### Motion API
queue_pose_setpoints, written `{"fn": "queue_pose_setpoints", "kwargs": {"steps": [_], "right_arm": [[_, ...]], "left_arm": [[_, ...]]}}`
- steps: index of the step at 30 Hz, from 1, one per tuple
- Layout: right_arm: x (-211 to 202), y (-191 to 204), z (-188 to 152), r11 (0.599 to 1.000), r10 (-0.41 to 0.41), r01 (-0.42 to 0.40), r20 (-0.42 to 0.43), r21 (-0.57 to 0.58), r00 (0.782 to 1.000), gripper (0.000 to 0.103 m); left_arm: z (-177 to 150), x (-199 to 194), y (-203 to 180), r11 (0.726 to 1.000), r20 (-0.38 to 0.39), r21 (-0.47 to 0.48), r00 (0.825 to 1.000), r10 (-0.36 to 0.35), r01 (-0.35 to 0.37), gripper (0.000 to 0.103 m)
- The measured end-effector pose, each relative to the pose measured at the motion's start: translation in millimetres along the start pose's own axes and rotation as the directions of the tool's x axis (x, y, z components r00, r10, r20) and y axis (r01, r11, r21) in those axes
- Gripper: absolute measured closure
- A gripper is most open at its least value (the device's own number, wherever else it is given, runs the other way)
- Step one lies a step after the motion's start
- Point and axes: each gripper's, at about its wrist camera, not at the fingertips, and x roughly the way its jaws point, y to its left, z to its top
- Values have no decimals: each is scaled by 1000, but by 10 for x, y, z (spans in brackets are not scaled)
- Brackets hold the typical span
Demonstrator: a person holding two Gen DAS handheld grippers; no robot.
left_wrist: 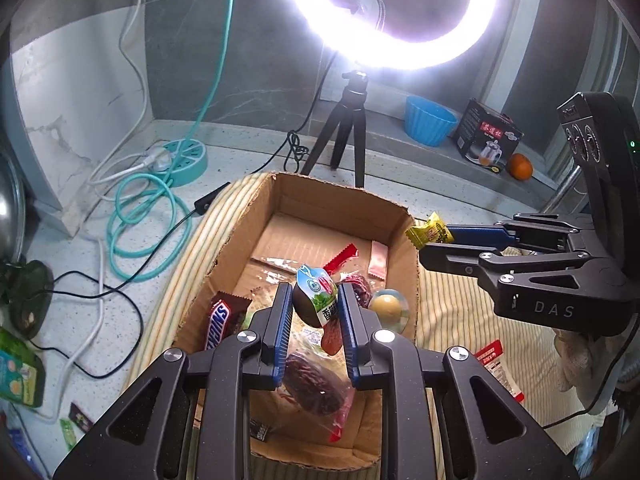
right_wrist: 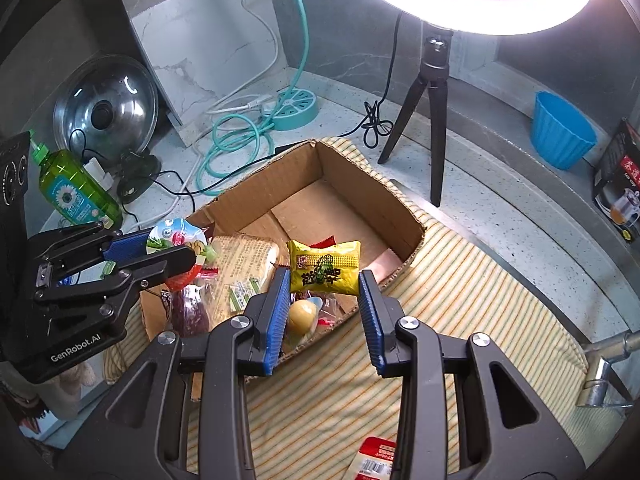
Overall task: Organize snacks
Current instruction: 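Carry both candies over the box and open both tools to drop them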
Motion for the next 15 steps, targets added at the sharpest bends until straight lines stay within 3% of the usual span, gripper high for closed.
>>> {"fn": "queue_pose_setpoints", "kwargs": {"steps": [8, 10, 13, 15], "right_arm": [[49, 34, 28, 1000, 1, -1, -7, -2, 1000, 64], [28, 30, 28, 1000, -7, 7, 4, 1, 1000, 43], [-26, 22, 29, 1000, -11, 11, 22, 3, 1000, 37], [-48, 14, 26, 1000, -11, 11, 21, 5, 1000, 37]], "left_arm": [[9, 8, 34, 1000, 3, -20, 1000, 7, -7, 81], [12, 3, 41, 1000, 1, -27, 1000, 14, -14, 71], [8, -19, 21, 1000, 1, -22, 1000, 22, -22, 52], [2, -42, 5, 999, 6, -20, 999, 35, -35, 52]]}}
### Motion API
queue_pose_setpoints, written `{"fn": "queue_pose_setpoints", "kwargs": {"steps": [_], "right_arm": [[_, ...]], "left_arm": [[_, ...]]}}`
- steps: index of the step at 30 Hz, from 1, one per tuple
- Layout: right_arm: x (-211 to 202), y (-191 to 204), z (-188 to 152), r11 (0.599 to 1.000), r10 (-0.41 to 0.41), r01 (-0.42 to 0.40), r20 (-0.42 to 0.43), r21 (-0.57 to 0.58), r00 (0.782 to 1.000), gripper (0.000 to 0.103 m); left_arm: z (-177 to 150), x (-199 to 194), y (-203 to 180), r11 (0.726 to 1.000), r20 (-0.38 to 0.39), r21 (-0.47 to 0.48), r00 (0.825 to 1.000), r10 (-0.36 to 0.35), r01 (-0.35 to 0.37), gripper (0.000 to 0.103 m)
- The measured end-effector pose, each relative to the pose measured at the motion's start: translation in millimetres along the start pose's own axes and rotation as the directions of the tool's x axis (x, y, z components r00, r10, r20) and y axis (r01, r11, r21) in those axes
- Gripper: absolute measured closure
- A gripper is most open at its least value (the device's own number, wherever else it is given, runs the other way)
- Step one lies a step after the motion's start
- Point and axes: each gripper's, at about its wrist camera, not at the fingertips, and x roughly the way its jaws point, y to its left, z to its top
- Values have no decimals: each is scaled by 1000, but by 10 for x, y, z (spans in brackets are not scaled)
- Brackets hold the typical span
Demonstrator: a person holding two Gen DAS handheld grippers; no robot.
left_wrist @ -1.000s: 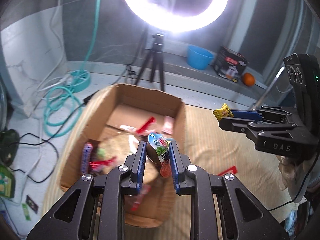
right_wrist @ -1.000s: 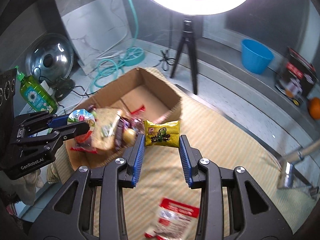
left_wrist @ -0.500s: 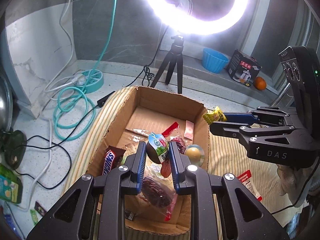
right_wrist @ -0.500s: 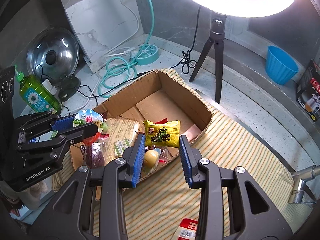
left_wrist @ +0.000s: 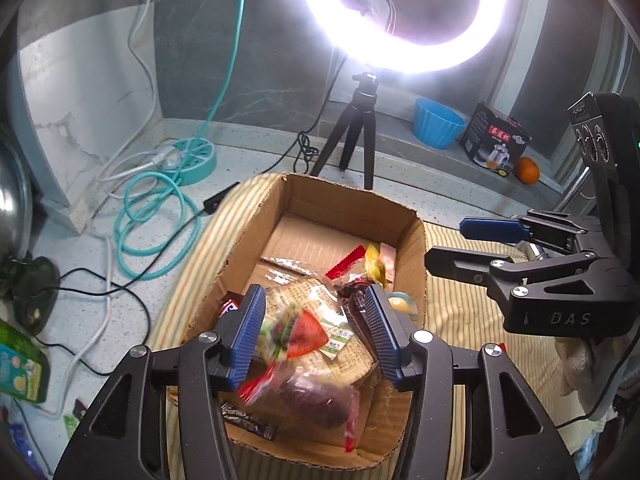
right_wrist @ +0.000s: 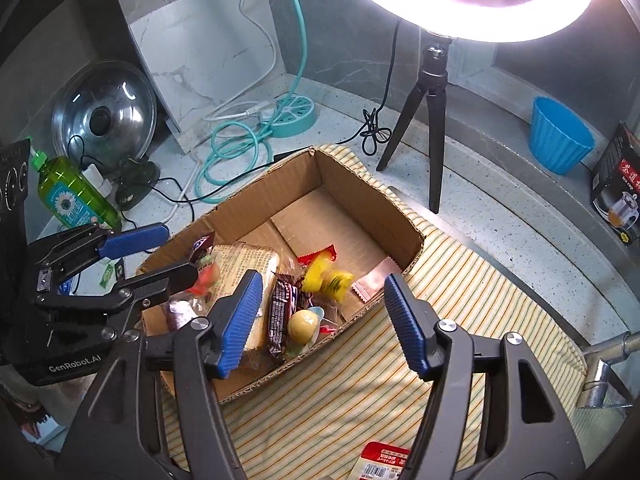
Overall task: Organize snacks
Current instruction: 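Carry both candies over the box and open both tools to drop them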
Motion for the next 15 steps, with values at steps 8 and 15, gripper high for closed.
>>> {"fn": "queue_pose_setpoints", "kwargs": {"steps": [8, 15], "right_arm": [[-127, -60, -49, 1000, -15, 15, 22, 16, 1000, 27], [-341, -148, -142, 999, -37, 36, 42, 36, 998, 27]], "left_arm": [[-27, -83, -57, 1000, 11, 0, 1000, -8, 8, 52], [-17, -195, -154, 1000, 31, 15, 999, -21, 20, 52]]}}
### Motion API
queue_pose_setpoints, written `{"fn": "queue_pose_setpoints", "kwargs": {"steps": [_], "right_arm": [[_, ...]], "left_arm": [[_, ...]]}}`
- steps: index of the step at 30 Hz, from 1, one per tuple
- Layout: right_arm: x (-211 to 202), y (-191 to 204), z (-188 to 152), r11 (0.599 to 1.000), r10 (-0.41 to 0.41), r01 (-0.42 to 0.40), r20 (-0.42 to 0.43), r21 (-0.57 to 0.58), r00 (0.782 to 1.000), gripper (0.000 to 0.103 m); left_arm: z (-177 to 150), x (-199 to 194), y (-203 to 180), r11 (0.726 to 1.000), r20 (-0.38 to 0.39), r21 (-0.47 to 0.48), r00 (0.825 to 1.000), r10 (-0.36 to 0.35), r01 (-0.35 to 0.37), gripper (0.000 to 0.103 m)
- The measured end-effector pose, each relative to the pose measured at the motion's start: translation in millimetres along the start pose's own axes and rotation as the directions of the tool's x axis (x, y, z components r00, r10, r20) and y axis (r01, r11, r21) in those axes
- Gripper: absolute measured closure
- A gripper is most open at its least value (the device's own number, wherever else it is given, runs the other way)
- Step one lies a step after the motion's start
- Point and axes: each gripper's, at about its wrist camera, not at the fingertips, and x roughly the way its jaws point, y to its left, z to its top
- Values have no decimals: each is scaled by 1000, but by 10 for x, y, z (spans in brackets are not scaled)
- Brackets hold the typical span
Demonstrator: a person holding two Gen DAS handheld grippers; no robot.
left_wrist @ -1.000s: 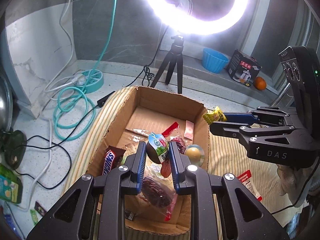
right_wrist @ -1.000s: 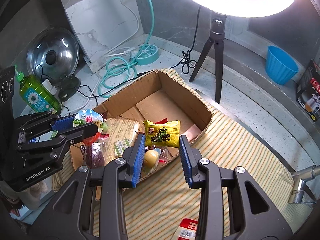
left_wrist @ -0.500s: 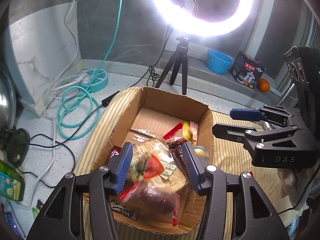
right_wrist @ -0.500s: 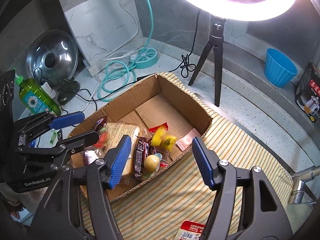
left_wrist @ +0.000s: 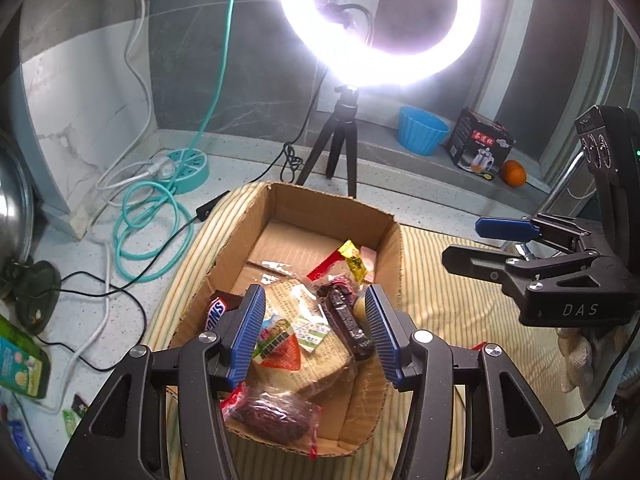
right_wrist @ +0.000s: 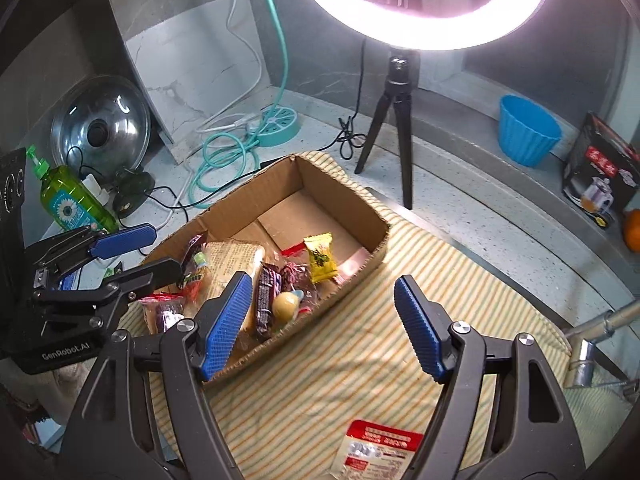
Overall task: Organize snacks
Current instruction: 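Carry both candies over the box and open both tools to drop them, then move the left tool to the red-and-white meat bag on the cloth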
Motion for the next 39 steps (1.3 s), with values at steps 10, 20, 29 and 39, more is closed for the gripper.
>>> {"fn": "queue_pose_setpoints", "kwargs": {"steps": [10, 20, 29, 39], "right_arm": [[-600, -196, -215, 996, -79, 75, 60, 55, 995, 27], [-1234, -440, -653, 983, -153, 142, 89, 117, 984, 27], [-1172, -868, -1412, 955, -155, 150, 0, 257, 988, 27], [-766, -1146, -1949, 913, -45, 74, -80, 401, 996, 49]], "left_arm": [[1, -194, -336, 997, 30, 44, 998, -63, 62, 52], [-160, -228, -787, 981, -3, 95, 986, -167, 166, 52], [-513, 49, -1002, 968, -130, 75, 965, -227, 238, 52], [-910, 374, -1233, 950, -272, 16, 916, -296, 312, 55]]}}
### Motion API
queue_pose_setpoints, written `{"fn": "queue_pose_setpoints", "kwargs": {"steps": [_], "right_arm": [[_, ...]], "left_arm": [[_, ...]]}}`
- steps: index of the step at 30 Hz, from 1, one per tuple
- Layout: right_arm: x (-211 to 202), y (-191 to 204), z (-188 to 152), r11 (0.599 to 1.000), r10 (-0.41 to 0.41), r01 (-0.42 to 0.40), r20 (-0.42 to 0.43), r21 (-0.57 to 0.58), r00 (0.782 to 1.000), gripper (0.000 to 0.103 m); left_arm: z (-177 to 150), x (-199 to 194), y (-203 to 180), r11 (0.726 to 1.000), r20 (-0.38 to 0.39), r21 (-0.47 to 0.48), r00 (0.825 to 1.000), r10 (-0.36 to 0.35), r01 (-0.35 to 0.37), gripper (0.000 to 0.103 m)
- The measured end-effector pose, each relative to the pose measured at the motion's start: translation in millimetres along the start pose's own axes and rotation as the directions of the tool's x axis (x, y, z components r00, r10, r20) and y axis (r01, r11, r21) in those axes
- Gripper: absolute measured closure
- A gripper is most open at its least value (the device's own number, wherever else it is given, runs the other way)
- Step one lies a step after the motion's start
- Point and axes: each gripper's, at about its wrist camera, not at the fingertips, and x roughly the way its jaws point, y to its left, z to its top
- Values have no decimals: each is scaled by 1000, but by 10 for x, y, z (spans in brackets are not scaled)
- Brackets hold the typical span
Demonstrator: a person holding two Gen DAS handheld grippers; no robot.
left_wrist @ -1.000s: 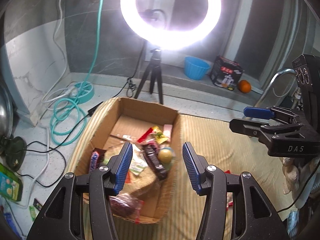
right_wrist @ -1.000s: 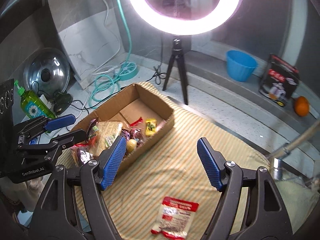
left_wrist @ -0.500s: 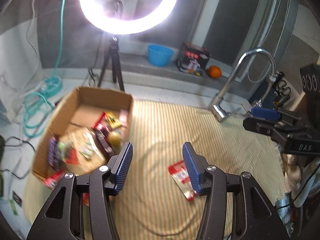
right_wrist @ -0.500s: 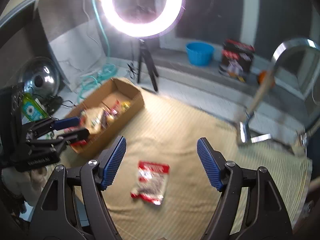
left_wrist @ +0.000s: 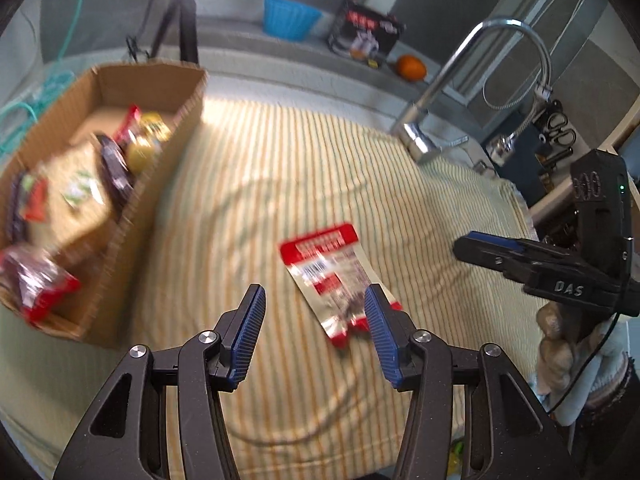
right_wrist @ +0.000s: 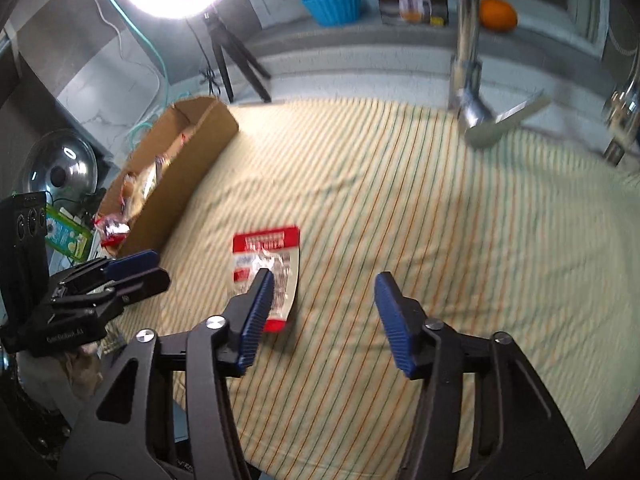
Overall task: Organize snacks
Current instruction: 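Move the left tool to the red-and-white meat bag on the cloth, then close the left tool on the red-and-white meat bag and lift it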
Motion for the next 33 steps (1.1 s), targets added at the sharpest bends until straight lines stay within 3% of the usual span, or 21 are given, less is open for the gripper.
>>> {"fn": "queue_pose_setpoints", "kwargs": {"steps": [5, 13, 16, 29, 33], "right_arm": [[232, 0, -59, 999, 44, -43, -46, 17, 998, 49], [488, 6, -54, 993, 108, -103, -92, 53, 990, 50], [569, 11, -51, 990, 128, -122, -112, 65, 985, 58], [756, 85, -41, 987, 155, -146, -172, 64, 973, 63], [790, 102, -41, 986, 166, -156, -188, 64, 968, 75]], "left_arm": [[-77, 180, 38, 998, -53, -54, 998, -41, 39, 57], [-117, 274, 143, 995, -85, -88, 995, -47, 40, 65], [-118, 317, 146, 995, -95, -93, 994, -52, 43, 66], [-83, 501, 122, 993, -133, -107, 988, -73, 59, 69], [-86, 522, 106, 993, -138, -100, 988, -75, 62, 72]]}}
